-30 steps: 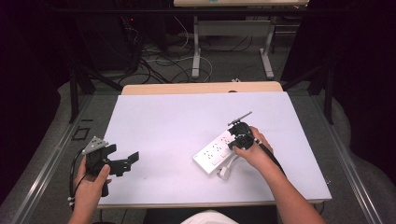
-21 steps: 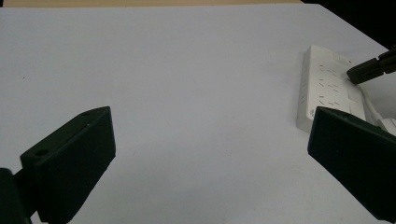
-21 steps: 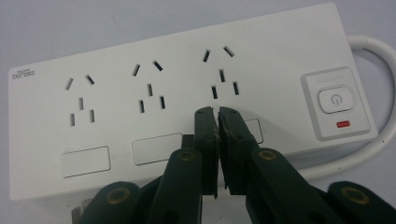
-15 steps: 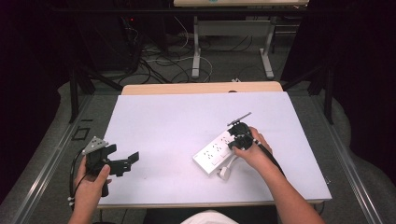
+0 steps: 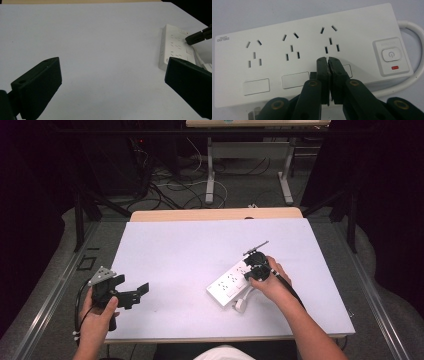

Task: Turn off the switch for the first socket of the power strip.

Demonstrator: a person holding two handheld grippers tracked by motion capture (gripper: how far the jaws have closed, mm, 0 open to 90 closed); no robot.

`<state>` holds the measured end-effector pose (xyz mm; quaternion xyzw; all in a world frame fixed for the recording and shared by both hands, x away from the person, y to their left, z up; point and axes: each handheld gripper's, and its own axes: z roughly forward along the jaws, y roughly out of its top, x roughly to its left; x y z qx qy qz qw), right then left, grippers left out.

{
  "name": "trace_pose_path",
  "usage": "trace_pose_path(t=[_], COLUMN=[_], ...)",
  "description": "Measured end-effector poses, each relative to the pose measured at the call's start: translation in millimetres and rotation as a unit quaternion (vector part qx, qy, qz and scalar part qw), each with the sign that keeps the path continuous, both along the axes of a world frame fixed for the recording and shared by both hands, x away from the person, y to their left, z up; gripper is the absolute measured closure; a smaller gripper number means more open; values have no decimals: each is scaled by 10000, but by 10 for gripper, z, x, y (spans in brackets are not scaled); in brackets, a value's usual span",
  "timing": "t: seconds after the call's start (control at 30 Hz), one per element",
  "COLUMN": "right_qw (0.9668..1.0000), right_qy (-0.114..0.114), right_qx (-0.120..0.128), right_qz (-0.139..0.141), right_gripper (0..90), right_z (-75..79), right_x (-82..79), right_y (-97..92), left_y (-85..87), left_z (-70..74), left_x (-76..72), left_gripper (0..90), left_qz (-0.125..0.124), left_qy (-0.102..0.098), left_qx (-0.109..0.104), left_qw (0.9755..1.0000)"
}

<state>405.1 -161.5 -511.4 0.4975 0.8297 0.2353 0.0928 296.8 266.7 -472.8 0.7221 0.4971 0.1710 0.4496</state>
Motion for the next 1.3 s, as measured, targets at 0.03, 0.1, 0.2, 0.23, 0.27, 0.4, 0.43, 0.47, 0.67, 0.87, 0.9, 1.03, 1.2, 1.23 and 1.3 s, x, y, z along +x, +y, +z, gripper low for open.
trace_pose_path(t=[0.03, 0.1, 0.2, 0.23, 0.27, 0.4, 0.43, 0.47, 0.67, 0.87, 0.9, 1.03, 1.2, 1.23, 1.3], right_qw=[9999, 9999, 9999, 9999, 10000, 10000, 10000, 10000, 9997, 9996, 9995, 9991, 9987, 9987, 9987], right_qy=[-86, -89, 6, 3, 12, -15, -43, -43, -93, 95, 116, 117, 111, 81, 57], right_qx=[57, -16, 18, 12, 10, 14, -9, -9, 226, 260, 309, 396, 498, 496, 505], right_qz=[72, 91, 132, 108, 75, 75, 60, 60, 36, -43, -25, -42, -11, 20, 92], right_gripper=[879, 885, 900, 900, 900, 900, 900, 900, 885, 876, 873, 865, 847, 843, 838], right_z=[-14, -14, -28, -25, -26, -28, -28, -28, -48, -22, -19, 3, 33, 33, 49], right_x=[7, 1, 6, 3, 1, -2, -3, -3, -3, 5, 5, -3, -19, -20, -29], right_y=[-4, 3, 6, 9, 14, 16, 16, 16, -1, -34, -40, -50, -68, -77, -93], left_y=[0, -3, -4, -2, -2, 3, 3, 3, 4, 5, 5, -4, -5, -4, -4], left_z=[0, -2, -2, -1, -1, -1, -1, -1, -1, -2, -2, -9, -12, -11, -13], left_x=[0, 1, -1, -1, -1, -1, 0, 0, -1, 3, 3, 4, 5, 4, 7], left_gripper=[9, 9, 9, 9, 9, 9, 9, 9, 9, 9, 9, 9, 9, 9, 9], left_qz=[-2, 3, 3, 6, 6, 14, 9, 9, 12, -2, -2, -4, 7, 13, 22], left_qy=[1, -9, 1, -4, -4, -7, -7, -7, -6, 7, 7, 28, 25, 29, 27], left_qx=[4, 0, 5, 3, 3, -1, -2, -2, -1, 15, 15, 16, 15, 15, 15], left_qw=[10000, 10000, 10000, 10000, 10000, 10000, 10000, 10000, 10000, 10000, 10000, 10000, 10000, 10000, 10000])
